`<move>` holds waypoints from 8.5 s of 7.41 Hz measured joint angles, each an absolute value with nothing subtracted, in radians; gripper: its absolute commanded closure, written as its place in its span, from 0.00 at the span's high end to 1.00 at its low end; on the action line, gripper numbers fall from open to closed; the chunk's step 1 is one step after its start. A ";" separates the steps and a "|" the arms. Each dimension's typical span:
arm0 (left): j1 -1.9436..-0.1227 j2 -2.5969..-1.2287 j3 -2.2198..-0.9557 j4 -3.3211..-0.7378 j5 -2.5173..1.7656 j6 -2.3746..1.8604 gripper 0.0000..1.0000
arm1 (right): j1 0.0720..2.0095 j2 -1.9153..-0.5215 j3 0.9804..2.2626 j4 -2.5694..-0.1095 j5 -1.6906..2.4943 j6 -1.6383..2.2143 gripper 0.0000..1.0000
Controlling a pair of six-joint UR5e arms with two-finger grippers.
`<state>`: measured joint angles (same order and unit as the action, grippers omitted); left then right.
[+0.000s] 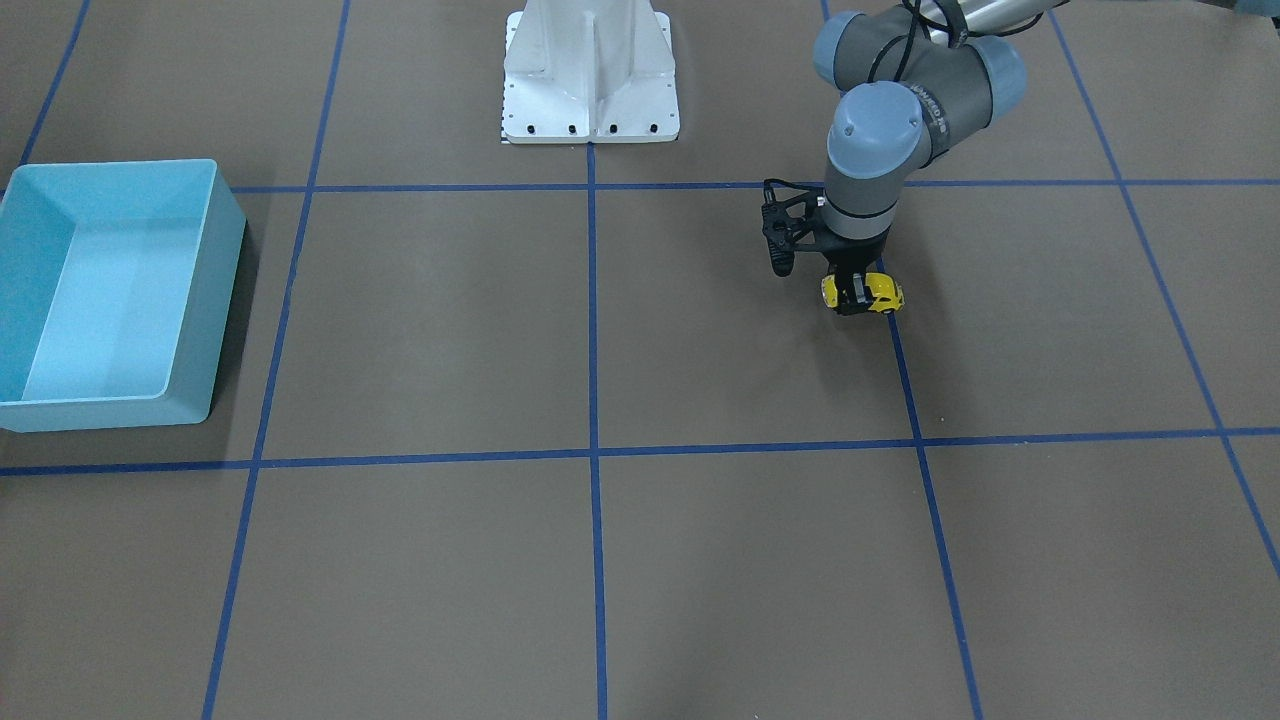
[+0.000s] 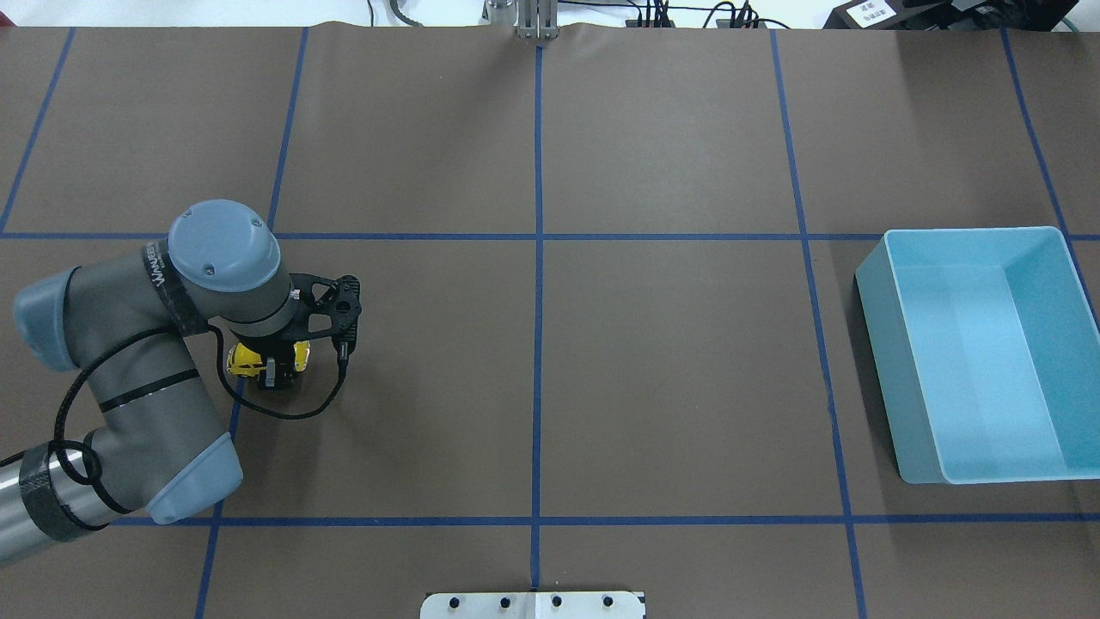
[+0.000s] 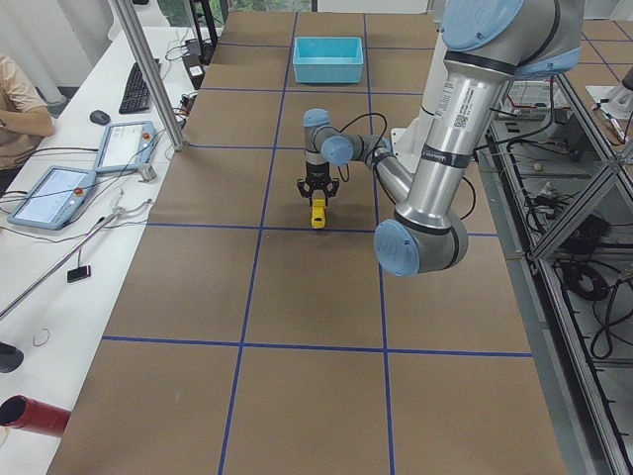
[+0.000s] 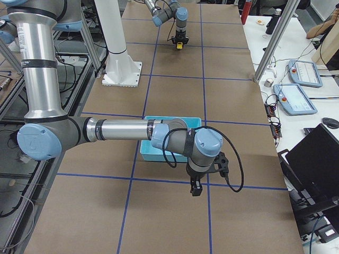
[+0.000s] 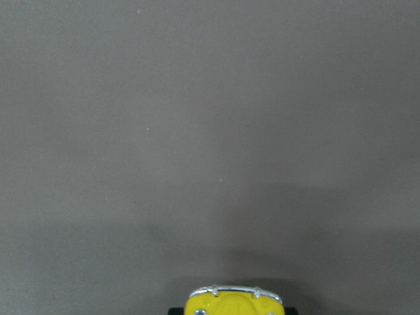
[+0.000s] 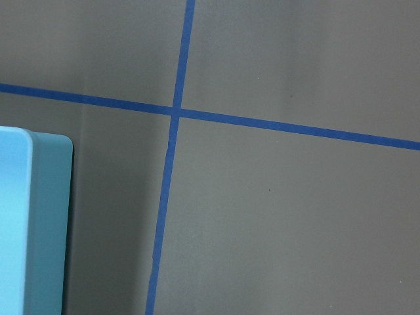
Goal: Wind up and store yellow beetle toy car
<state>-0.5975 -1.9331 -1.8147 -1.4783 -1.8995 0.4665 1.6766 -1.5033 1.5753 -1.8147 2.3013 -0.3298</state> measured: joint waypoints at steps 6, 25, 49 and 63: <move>-0.604 -1.872 -1.796 -1.619 -1.898 0.480 0.15 | 1.677 -1.503 1.577 -1.815 2.300 -0.328 1.00; -0.680 -1.650 -1.796 -1.968 -1.976 0.486 0.15 | 1.683 -1.505 1.581 -1.815 2.300 -0.327 1.00; -0.790 -1.493 -1.737 -2.250 -2.033 0.530 1.00 | 1.683 -1.510 1.588 -1.815 2.301 -0.328 1.00; -1.239 -1.409 -1.738 -2.014 -2.277 0.066 1.00 | 1.682 -1.512 1.602 -1.815 2.302 -0.334 1.00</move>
<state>-1.2393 -1.4089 -1.7383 -2.0141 -2.2770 0.0657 1.6819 -1.5118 1.6017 -1.8153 2.3017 -0.3340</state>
